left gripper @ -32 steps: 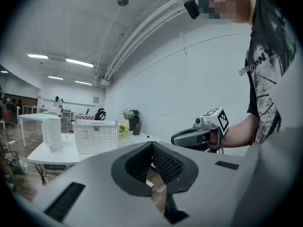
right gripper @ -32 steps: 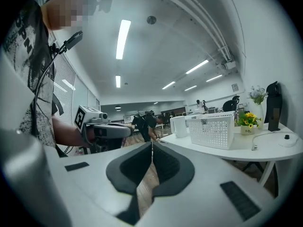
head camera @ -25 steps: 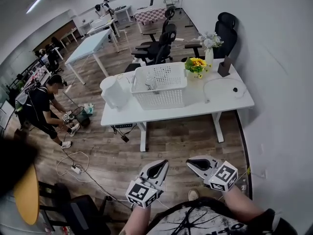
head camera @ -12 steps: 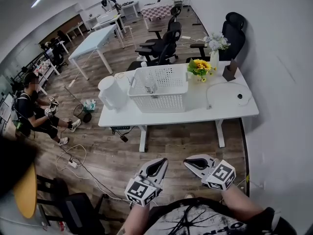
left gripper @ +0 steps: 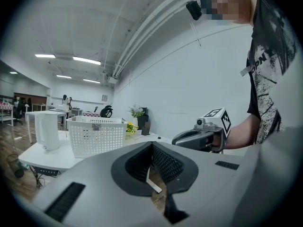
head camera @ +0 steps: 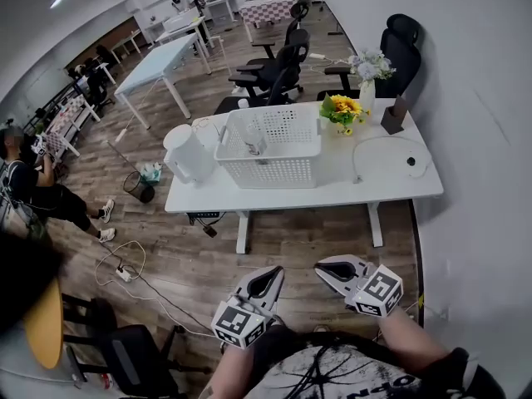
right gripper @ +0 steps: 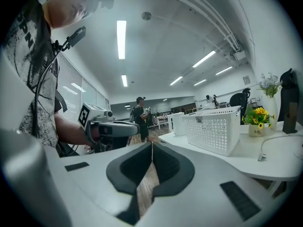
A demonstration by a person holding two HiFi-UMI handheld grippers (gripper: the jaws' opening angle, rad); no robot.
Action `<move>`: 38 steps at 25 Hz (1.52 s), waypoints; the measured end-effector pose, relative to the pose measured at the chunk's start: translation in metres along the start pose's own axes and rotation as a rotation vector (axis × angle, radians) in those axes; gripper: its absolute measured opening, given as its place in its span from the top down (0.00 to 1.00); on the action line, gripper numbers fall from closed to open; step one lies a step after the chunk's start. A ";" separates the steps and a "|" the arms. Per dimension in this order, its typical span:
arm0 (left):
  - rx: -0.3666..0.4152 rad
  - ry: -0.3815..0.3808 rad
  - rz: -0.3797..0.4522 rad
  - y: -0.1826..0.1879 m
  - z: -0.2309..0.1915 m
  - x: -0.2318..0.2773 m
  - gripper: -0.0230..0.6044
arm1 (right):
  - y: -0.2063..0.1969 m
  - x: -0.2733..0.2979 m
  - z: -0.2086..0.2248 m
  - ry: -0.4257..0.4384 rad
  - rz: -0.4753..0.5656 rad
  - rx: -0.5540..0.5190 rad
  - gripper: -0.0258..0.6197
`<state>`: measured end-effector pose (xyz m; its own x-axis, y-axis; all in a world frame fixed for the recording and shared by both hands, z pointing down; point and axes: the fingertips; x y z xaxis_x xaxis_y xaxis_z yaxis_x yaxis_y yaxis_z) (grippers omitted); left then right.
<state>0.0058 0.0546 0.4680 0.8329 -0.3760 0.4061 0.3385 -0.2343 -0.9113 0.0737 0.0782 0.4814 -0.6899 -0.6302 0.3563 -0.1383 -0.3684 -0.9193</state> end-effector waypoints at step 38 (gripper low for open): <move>0.090 -0.193 0.016 0.055 -0.256 0.047 0.95 | 0.120 0.179 0.130 -0.265 0.055 0.031 0.92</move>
<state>-0.0480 -0.2056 0.4543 0.9040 -0.1983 0.3789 0.3552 -0.1453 -0.9234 0.0255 -0.1679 0.4563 -0.4848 -0.8053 0.3413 -0.0816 -0.3469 -0.9344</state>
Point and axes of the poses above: the fingertips, and each gripper's own axes: x forward along the fingers, z to its right, y out of its top, and after that the axes turned 12 degrees about -z, right-handed
